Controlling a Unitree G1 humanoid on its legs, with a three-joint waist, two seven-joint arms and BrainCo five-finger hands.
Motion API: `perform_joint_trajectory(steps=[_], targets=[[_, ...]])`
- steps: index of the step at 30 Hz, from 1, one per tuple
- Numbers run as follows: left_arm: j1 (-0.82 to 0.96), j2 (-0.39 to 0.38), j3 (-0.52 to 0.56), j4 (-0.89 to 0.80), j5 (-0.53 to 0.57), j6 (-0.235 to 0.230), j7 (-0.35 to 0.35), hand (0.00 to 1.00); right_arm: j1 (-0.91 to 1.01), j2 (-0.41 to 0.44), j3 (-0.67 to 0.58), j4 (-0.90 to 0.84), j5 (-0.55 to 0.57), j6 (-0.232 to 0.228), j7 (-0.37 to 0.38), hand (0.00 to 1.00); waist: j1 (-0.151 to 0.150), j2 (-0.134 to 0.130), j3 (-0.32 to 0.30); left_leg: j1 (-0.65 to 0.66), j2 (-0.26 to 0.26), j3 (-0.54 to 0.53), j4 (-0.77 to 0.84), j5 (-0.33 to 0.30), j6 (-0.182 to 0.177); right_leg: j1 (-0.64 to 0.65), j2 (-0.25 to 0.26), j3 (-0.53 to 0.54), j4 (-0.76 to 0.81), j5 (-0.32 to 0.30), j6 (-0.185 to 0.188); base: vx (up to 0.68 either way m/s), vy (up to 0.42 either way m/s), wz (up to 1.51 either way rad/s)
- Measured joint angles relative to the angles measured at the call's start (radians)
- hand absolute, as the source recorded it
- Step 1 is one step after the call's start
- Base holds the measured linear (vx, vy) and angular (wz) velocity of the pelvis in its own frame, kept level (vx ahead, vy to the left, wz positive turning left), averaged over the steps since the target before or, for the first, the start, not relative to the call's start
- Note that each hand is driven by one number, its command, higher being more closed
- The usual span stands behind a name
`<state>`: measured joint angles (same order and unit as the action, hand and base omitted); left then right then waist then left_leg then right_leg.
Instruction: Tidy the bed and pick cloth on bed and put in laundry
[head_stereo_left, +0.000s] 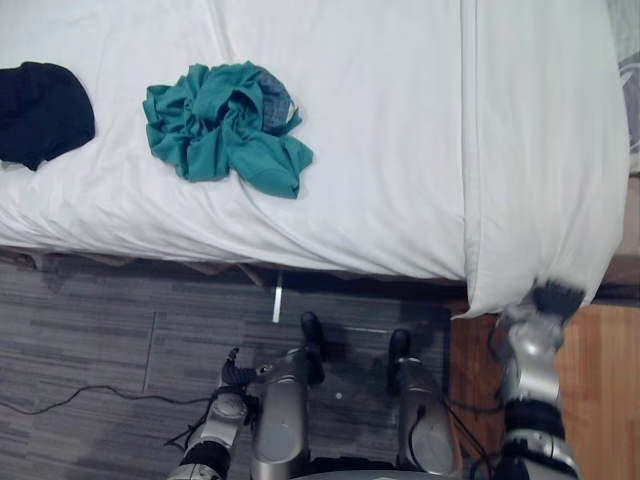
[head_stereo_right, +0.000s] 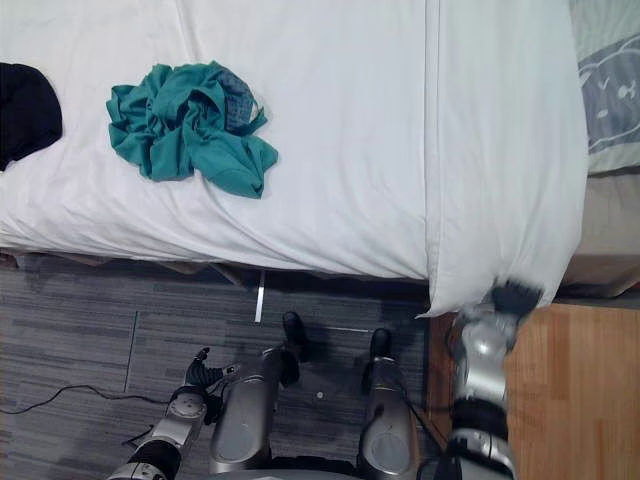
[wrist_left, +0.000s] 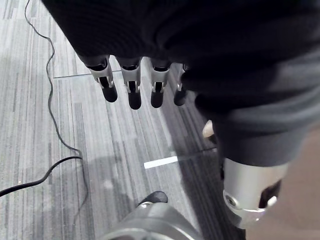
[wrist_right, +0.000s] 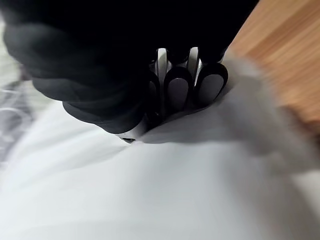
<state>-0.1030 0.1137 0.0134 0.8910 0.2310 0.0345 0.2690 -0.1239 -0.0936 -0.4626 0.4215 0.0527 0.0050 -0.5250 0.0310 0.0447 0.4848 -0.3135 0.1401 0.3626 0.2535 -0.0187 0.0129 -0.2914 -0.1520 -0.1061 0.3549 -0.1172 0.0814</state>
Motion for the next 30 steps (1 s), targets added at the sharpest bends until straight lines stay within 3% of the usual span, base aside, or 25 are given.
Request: perform_joint_trajectory(steps=[3,7,9,11,12,14,15,17,18,19,20,21,22,23,24,25,26,27,28,29,30], targets=[[0.015,0.005,0.039,0.001,0.0,0.001,0.0,0.0,0.129,0.075,-0.03,0.183,0.017,0.026,0.056,0.0,-0.018,-0.022,-0.008,0.054,-0.008,0.023,-0.041,0.007,-0.01,0.045,0.001,0.007,-0.047,0.009,0.009,0.11,-0.034,-0.16],[0.029,-0.003,0.077,0.002,0.009,-0.001,-0.009,0.0,0.235,0.099,-0.091,0.42,0.013,0.065,0.165,0.0,-0.042,-0.034,-0.04,0.08,-0.003,0.052,-0.008,-0.012,-0.018,0.09,-0.002,0.018,-0.081,0.017,0.016,0.15,-0.013,-0.16],[0.036,-0.016,0.117,0.0,0.017,-0.009,-0.03,0.0,0.276,0.101,-0.123,0.502,-0.019,0.088,0.234,0.0,-0.059,-0.034,-0.042,0.079,0.069,0.16,0.162,-0.075,-0.047,0.174,-0.014,-0.009,-0.105,0.017,0.018,0.06,0.067,0.1],[0.048,-0.021,0.152,0.003,0.017,-0.017,-0.036,0.0,0.291,0.093,-0.118,0.535,-0.063,0.09,0.273,0.0,-0.056,-0.04,-0.082,0.078,0.161,0.285,0.304,-0.155,-0.002,0.197,-0.037,-0.018,-0.113,0.017,0.021,0.01,0.172,-0.12],[0.049,-0.019,0.178,0.023,0.017,-0.019,-0.047,0.0,0.284,0.088,-0.122,0.542,-0.07,0.092,0.289,0.0,-0.052,-0.055,-0.108,0.074,0.205,0.29,0.371,-0.182,0.017,0.201,-0.079,-0.023,-0.116,0.026,0.039,0.01,0.236,-0.15],[0.063,-0.019,0.199,0.034,0.017,-0.019,-0.051,0.0,0.283,0.08,-0.119,0.541,-0.071,0.091,0.304,0.0,-0.052,-0.071,-0.147,0.07,0.274,0.236,0.349,-0.179,0.01,0.213,-0.141,-0.031,-0.142,0.048,0.078,0.06,0.293,0.16],[0.068,-0.019,0.2,0.034,0.017,-0.019,-0.052,0.0,0.28,0.074,-0.117,0.54,-0.07,0.09,0.31,0.0,-0.052,-0.066,-0.159,0.07,0.302,0.194,0.316,-0.169,-0.005,0.219,-0.16,-0.036,-0.149,0.054,0.089,0.08,0.371,0.35],[0.1,-0.022,0.227,0.032,0.024,-0.018,-0.053,0.0,0.271,0.056,-0.071,0.528,-0.053,0.079,0.314,0.0,-0.043,-0.037,-0.195,0.094,0.38,0.019,0.137,-0.089,-0.081,0.214,-0.221,-0.036,-0.149,0.077,0.144,0.08,0.596,0.29],[0.113,-0.023,0.233,0.038,0.028,-0.017,-0.053,0.0,0.267,0.053,-0.068,0.527,-0.049,0.078,0.314,0.0,-0.043,-0.028,-0.209,0.114,0.381,-0.036,0.077,-0.039,-0.059,0.213,-0.234,-0.039,-0.147,0.081,0.173,0.07,0.583,0.17],[0.134,-0.029,0.232,0.06,0.03,-0.016,-0.051,0.0,0.254,0.037,-0.069,0.528,-0.04,0.072,0.316,0.0,-0.048,-0.011,-0.234,0.143,0.367,-0.107,0.006,0.046,-0.207,0.213,-0.266,-0.027,-0.15,0.077,0.183,0.04,0.521,0.32],[0.12,0.017,0.231,0.08,0.04,-0.001,-0.051,0.0,0.217,0.08,-0.051,0.574,-0.031,0.07,0.315,0.0,-0.052,-0.072,-0.228,0.124,0.294,-0.108,0.04,0.027,-0.266,0.225,-0.325,-0.008,-0.167,0.071,0.191,0.07,0.61,0.52],[0.117,0.072,0.22,0.083,0.047,0.004,-0.045,0.0,0.201,0.102,-0.05,0.593,-0.025,0.078,0.318,0.0,-0.055,-0.113,-0.251,0.119,0.258,-0.116,0.04,0.033,-0.276,0.226,-0.295,-0.007,-0.161,0.083,0.183,0.08,0.558,0.42],[0.126,0.088,0.212,0.092,0.05,0.004,-0.045,0.0,0.201,0.099,-0.049,0.589,-0.025,0.076,0.326,0.0,-0.054,-0.123,-0.262,0.122,0.246,-0.125,0.064,0.012,-0.277,0.228,-0.293,-0.011,-0.17,0.13,0.166,0.06,0.443,-0.25],[0.128,0.102,0.181,0.124,0.056,0.006,-0.046,0.0,0.194,0.104,-0.023,0.577,-0.028,0.051,0.331,0.0,-0.049,-0.138,-0.269,0.158,0.229,-0.081,0.083,-0.053,-0.275,0.212,-0.319,-0.016,-0.177,0.267,0.127,-0.01,0.435,-1.14],[0.13,0.094,0.172,0.133,0.057,0.007,-0.047,0.0,0.167,0.103,0.014,0.578,-0.028,0.049,0.331,0.0,-0.033,-0.137,-0.279,0.205,0.223,-0.005,0.055,-0.071,-0.258,0.168,-0.324,-0.107,-0.206,0.408,-0.005,-0.05,0.456,-1.43],[0.134,0.079,0.172,0.133,0.057,0.006,-0.047,0.0,0.153,0.092,0.033,0.58,-0.033,0.05,0.331,0.0,-0.018,-0.125,-0.285,0.222,0.223,0.031,0.029,-0.066,-0.242,0.152,-0.323,-0.17,-0.202,0.438,-0.042,-0.07,0.356,-1.5],[0.138,0.062,0.162,0.13,0.058,0.004,-0.049,0.0,0.133,0.097,0.088,0.579,-0.047,0.055,0.335,0.0,-0.023,-0.118,-0.286,0.262,0.211,0.081,-0.008,-0.043,-0.216,0.105,-0.323,-0.314,-0.047,0.339,-0.041,-0.08,0.375,-1.11],[0.126,0.055,0.124,0.13,0.059,-0.002,-0.053,0.0,0.126,0.113,0.121,0.563,-0.064,0.053,0.343,0.0,-0.047,-0.116,-0.285,0.29,0.186,0.112,-0.046,-0.021,-0.194,0.07,-0.282,-0.383,0.132,0.144,0.027,-0.08,0.322,-0.82],[0.121,0.056,0.103,0.13,0.059,-0.002,-0.06,0.0,0.123,0.118,0.13,0.552,-0.072,0.051,0.352,0.0,-0.055,-0.111,-0.283,0.296,0.188,0.12,-0.054,-0.018,-0.189,0.067,-0.241,-0.379,0.171,0.072,0.041,-0.08,0.285,-0.38],[0.116,0.056,0.073,0.128,0.059,-0.005,-0.077,0.0,0.122,0.122,0.154,0.534,-0.086,0.053,0.359,0.0,-0.072,-0.102,-0.282,0.304,0.178,0.13,-0.069,-0.009,-0.177,0.079,-0.156,-0.367,0.195,-0.023,0.024,-0.07,0.133,-0.15],[0.116,0.049,0.055,0.126,0.059,-0.009,-0.093,0.0,0.137,0.128,0.17,0.508,-0.099,0.05,0.364,0.0,-0.077,-0.092,-0.276,0.336,0.15,0.134,-0.098,0.001,-0.167,0.131,-0.079,-0.363,0.143,-0.093,-0.024,-0.06,0.132,-0.08]])
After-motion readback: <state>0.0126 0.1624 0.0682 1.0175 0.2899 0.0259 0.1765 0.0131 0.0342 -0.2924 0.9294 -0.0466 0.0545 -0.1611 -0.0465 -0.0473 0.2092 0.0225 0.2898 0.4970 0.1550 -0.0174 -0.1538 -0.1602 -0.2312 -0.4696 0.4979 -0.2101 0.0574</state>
